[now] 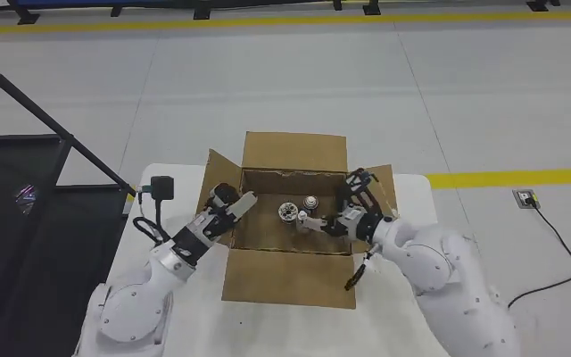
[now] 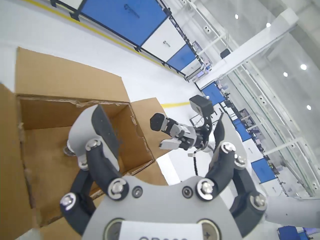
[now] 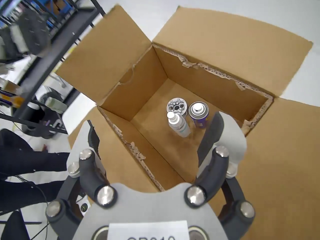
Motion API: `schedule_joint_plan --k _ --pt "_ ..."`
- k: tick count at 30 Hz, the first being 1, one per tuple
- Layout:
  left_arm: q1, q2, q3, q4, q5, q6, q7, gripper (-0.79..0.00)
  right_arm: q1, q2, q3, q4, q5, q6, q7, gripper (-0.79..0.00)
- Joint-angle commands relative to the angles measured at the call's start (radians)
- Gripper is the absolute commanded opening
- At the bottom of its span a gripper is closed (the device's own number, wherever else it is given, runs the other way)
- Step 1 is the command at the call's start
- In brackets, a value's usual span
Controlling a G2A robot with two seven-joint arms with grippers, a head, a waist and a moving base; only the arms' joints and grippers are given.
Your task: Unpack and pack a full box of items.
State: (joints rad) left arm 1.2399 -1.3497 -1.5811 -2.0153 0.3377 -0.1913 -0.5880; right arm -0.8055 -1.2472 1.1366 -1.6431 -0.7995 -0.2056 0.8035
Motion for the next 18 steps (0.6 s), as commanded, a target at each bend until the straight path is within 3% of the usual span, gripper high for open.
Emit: schedule_joint_plan --k 1,6,13,15,16,18 --pt "0.055 0.005 -0.054 -0.014 -0.025 -0.016 0.009 0.0 0.072 -0.017 -0.092 0.078 -0.051 0.052 0.007 0.0" --pt "0.158 0.014 -0.146 -0.016 -0.101 -0.065 0.025 0.0 0.19 -0.057 -0.225 0.235 -0.066 0.141 0.075 0.0" --pt "0.214 0.024 -0.187 0.006 -0.147 -0.12 0.026 0.0 0.217 -0.077 -0.269 0.285 -0.062 0.211 0.155 0.0" --pt "0.214 0.027 -0.187 0.01 -0.15 -0.124 0.025 0.0 0.211 -0.08 -0.273 0.284 -0.055 0.22 0.164 -0.12" --pt "0.212 0.028 -0.186 0.012 -0.152 -0.125 0.025 0.0 0.21 -0.081 -0.276 0.288 -0.057 0.226 0.171 -0.379" --pt "0.206 0.031 -0.182 0.015 -0.157 -0.129 0.02 0.0 0.209 -0.084 -0.282 0.291 -0.065 0.239 0.171 -0.428"
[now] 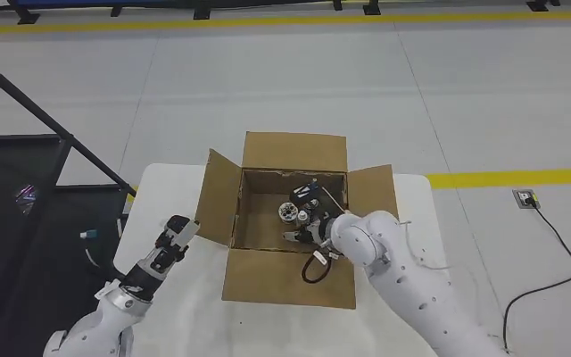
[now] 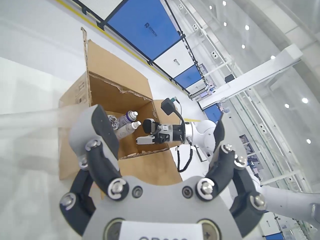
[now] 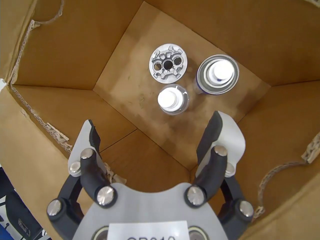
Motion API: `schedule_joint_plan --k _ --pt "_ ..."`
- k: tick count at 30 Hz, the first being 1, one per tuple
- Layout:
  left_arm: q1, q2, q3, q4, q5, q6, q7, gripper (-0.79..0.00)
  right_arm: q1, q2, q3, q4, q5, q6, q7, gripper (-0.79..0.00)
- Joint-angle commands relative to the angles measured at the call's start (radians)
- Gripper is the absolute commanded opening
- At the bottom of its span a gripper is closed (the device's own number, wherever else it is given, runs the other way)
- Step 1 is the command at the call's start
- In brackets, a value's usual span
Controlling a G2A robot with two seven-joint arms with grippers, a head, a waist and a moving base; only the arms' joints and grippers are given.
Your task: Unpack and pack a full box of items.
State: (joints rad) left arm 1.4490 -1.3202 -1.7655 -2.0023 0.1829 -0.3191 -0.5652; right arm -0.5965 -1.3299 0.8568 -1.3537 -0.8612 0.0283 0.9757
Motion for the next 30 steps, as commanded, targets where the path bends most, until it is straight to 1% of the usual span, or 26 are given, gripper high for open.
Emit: schedule_joint_plan --k 1,3,4,6,8,9,10,11,12,16,18,19,20,25,26,27,28,29,30 --pt "-0.006 0.003 0.004 0.002 -0.002 -0.003 -0.004 0.0 -0.001 -0.003 -0.006 0.005 -0.004 0.006 -0.004 -0.419" --pt "-0.009 0.005 0.007 0.003 -0.002 -0.004 -0.007 0.0 0.001 -0.008 -0.014 0.017 -0.009 0.017 -0.01 -0.403" --pt "-0.01 0.006 0.008 0.003 -0.002 -0.005 -0.006 0.0 0.004 -0.011 -0.019 0.025 -0.015 0.024 -0.014 -0.382" --pt "-0.009 0.009 0.011 0.003 -0.002 -0.007 -0.004 0.0 0.013 -0.017 -0.027 0.04 -0.018 0.04 -0.029 -0.24" --pt "-0.006 0.011 0.011 0.004 -0.002 -0.009 -0.001 0.0 0.023 -0.024 -0.037 0.057 -0.019 0.049 -0.035 -0.182" --pt "-0.004 0.012 0.008 0.005 -0.005 -0.01 0.002 0.0 0.03 -0.028 -0.041 0.068 -0.019 0.052 -0.036 -0.132" --pt "-0.001 0.013 0.006 0.006 -0.006 -0.011 0.005 0.0 0.036 -0.032 -0.046 0.078 -0.017 0.053 -0.038 -0.058" --pt "0.003 0.014 0.004 0.006 -0.009 -0.012 0.008 0.0 0.043 -0.036 -0.05 0.09 -0.013 0.054 -0.039 -0.043" --pt "0.007 0.015 0.002 0.005 -0.012 -0.013 0.012 0.0 0.05 -0.04 -0.055 0.104 -0.01 0.055 -0.038 -0.065" --pt "0.027 0.019 -0.008 -0.001 -0.021 -0.021 0.024 0.0 0.077 -0.056 -0.073 0.161 0.001 0.05 -0.049 -0.092" --pt "0.034 0.021 -0.012 -0.004 -0.026 -0.023 0.029 0.0 0.09 -0.064 -0.082 0.187 -0.001 0.054 -0.057 -0.077" --pt "0.037 0.022 -0.014 -0.005 -0.028 -0.024 0.029 0.0 0.096 -0.068 -0.086 0.198 0.002 0.054 -0.061 -0.105" --pt "0.04 0.023 -0.016 -0.006 -0.029 -0.024 0.031 0.0 0.101 -0.072 -0.089 0.208 0.005 0.053 -0.063 -0.114" --pt "0.05 0.028 -0.017 -0.012 -0.03 -0.026 0.041 0.0 0.124 -0.089 -0.107 0.26 -0.003 0.065 -0.076 -0.117" --pt "0.052 0.029 -0.017 -0.013 -0.03 -0.025 0.042 0.0 0.128 -0.093 -0.112 0.269 -0.01 0.074 -0.08 -0.129" --pt "0.053 0.03 -0.019 -0.013 -0.03 -0.024 0.042 0.0 0.13 -0.097 -0.116 0.277 -0.009 0.077 -0.082 -0.175" --pt "0.053 0.031 -0.019 -0.013 -0.031 -0.024 0.042 0.0 0.133 -0.101 -0.119 0.285 -0.008 0.078 -0.084 -0.249" --pt "0.054 0.032 -0.019 -0.013 -0.032 -0.024 0.042 0.0 0.136 -0.104 -0.12 0.294 -0.01 0.083 -0.086 -0.345" --pt "0.054 0.033 -0.02 -0.012 -0.033 -0.024 0.042 0.0 0.139 -0.107 -0.122 0.3 -0.012 0.086 -0.089 -0.391"
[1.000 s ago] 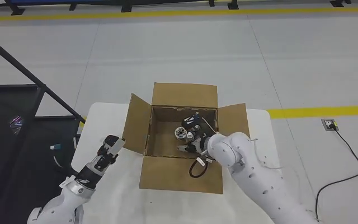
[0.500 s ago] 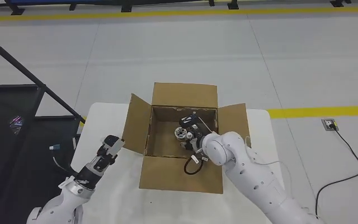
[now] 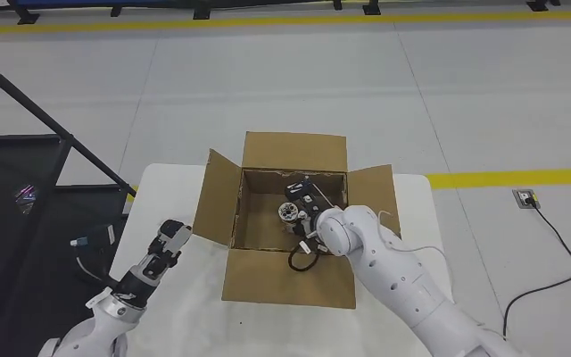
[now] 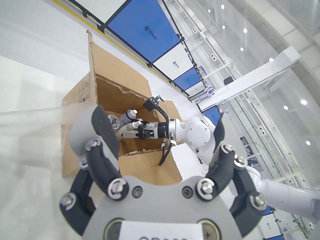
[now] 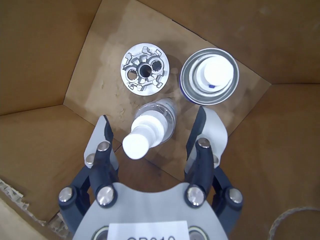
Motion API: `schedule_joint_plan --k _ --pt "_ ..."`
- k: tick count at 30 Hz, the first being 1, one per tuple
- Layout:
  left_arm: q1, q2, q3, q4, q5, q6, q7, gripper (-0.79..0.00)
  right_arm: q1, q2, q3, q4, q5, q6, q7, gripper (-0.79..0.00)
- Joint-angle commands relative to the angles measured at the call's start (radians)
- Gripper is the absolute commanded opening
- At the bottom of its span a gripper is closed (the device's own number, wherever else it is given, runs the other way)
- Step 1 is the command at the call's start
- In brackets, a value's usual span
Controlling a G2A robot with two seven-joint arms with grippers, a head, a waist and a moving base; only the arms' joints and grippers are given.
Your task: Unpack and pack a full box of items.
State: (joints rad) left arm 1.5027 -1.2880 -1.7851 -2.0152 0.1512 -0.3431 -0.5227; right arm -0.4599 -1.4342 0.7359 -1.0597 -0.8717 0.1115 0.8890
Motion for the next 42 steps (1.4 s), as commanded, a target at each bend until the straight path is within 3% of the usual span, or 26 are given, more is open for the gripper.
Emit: schedule_joint_plan --k 1,5,7,9,11,12,19,28,36,42 --pt "0.0 0.002 -0.001 0.003 -0.002 0.001 -0.001 0.0 0.004 -0.005 -0.002 0.011 0.0 0.004 -0.003 -0.419" --pt "-0.002 0.006 0.001 0.006 -0.008 0.001 0.001 0.0 0.007 -0.013 -0.002 0.025 -0.006 0.01 -0.006 -0.456" --pt "-0.005 0.008 0.004 0.009 -0.009 0.002 0.0 0.0 0.007 -0.015 0.0 0.028 -0.011 0.013 -0.007 -0.511" --pt "-0.01 0.01 0.007 0.013 -0.009 0.002 0.0 0.0 0.005 -0.016 0.004 0.027 -0.017 0.015 -0.006 -0.588" --pt "-0.014 0.012 0.01 0.018 -0.011 0.003 -0.001 0.0 0.003 -0.015 0.012 0.016 -0.025 0.021 -0.002 -0.757" --pt "-0.016 0.013 0.011 0.02 -0.011 0.003 -0.001 0.0 0.0 -0.014 0.018 0.007 -0.029 0.023 0.0 -0.785" --pt "-0.035 0.019 0.034 0.04 -0.012 0.001 -0.006 0.0 -0.061 0.017 0.103 -0.13 -0.057 0.016 0.036 -0.785" --pt "-0.069 0.027 0.064 0.068 -0.019 -0.005 -0.012 0.0 -0.256 0.084 0.275 -0.561 -0.226 0.039 0.086 -0.785" --pt "-0.099 0.033 0.094 0.093 -0.035 -0.014 -0.027 0.0 -0.499 0.131 0.515 -0.938 -0.409 0.061 -0.097 -0.785" --pt "-0.12 0.038 0.113 0.108 -0.043 -0.023 -0.038 0.0 -0.6 0.145 0.691 -0.956 -0.463 0.128 -0.17 -0.785"
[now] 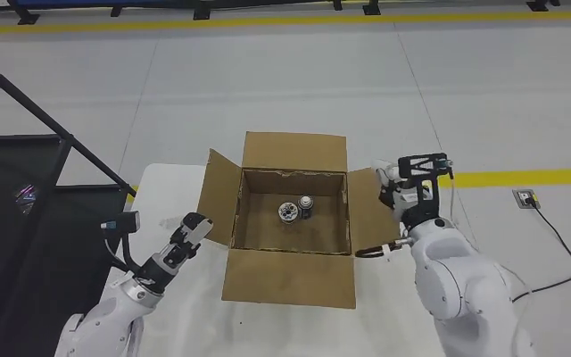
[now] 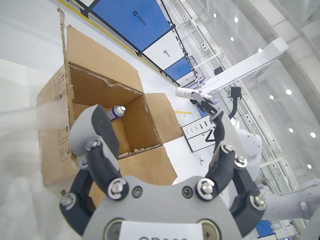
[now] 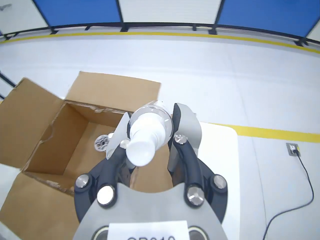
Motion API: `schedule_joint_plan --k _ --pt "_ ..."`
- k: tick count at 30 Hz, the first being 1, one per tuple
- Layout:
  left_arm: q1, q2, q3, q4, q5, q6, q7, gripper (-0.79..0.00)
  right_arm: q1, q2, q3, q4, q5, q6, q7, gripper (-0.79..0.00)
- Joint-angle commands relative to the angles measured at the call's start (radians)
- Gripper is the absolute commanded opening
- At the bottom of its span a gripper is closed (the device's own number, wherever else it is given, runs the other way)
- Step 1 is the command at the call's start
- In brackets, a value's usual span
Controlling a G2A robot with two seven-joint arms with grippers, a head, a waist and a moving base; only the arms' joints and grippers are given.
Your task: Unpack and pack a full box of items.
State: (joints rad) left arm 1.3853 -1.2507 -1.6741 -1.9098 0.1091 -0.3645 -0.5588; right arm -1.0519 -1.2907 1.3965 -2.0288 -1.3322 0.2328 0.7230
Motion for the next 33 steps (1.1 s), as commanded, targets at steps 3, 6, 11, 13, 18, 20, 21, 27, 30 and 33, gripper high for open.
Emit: schedule_joint_plan --k 3,6,11,13,18,20,21,27,30,33 --pt "-0.008 0.003 0.007 0.008 -0.007 -0.006 -0.005 0.0 -0.032 0.006 0.111 0.068 0.038 -0.002 -0.024 -0.785" --pt "-0.019 0.006 0.01 0.017 -0.017 -0.006 -0.011 0.0 -0.047 0.012 0.177 0.152 0.09 -0.046 -0.019 -0.785" --pt "-0.035 0.011 0.015 0.024 -0.025 -0.003 -0.019 0.0 -0.02 0.022 0.224 0.34 0.11 -0.119 0.031 -0.785" --pt "-0.038 0.013 0.015 0.026 -0.027 -0.001 -0.018 0.0 -0.008 0.023 0.23 0.407 0.131 -0.139 0.024 -0.785" --pt "-0.046 0.018 0.011 0.036 -0.039 0.002 -0.02 0.0 0.029 0.026 0.22 0.543 0.137 -0.165 0.002 -0.785" --pt "-0.047 0.02 0.009 0.037 -0.041 0.003 -0.02 0.0 0.043 0.026 0.217 0.58 0.149 -0.17 -0.004 -0.785" --pt "-0.046 0.021 0.009 0.036 -0.043 0.004 -0.019 0.0 0.049 0.027 0.215 0.595 0.148 -0.172 -0.004 -0.785" --pt "-0.043 0.026 0.006 0.033 -0.046 0.009 -0.013 0.0 0.078 0.029 0.203 0.652 0.16 -0.181 0.017 -0.637" --pt "-0.043 0.028 0.008 0.032 -0.046 0.011 -0.01 0.0 0.09 0.03 0.192 0.677 0.164 -0.188 0.039 -0.554" --pt "-0.042 0.03 0.009 0.032 -0.047 0.012 -0.005 0.0 0.1 0.031 0.185 0.69 0.167 -0.19 0.047 -0.431"
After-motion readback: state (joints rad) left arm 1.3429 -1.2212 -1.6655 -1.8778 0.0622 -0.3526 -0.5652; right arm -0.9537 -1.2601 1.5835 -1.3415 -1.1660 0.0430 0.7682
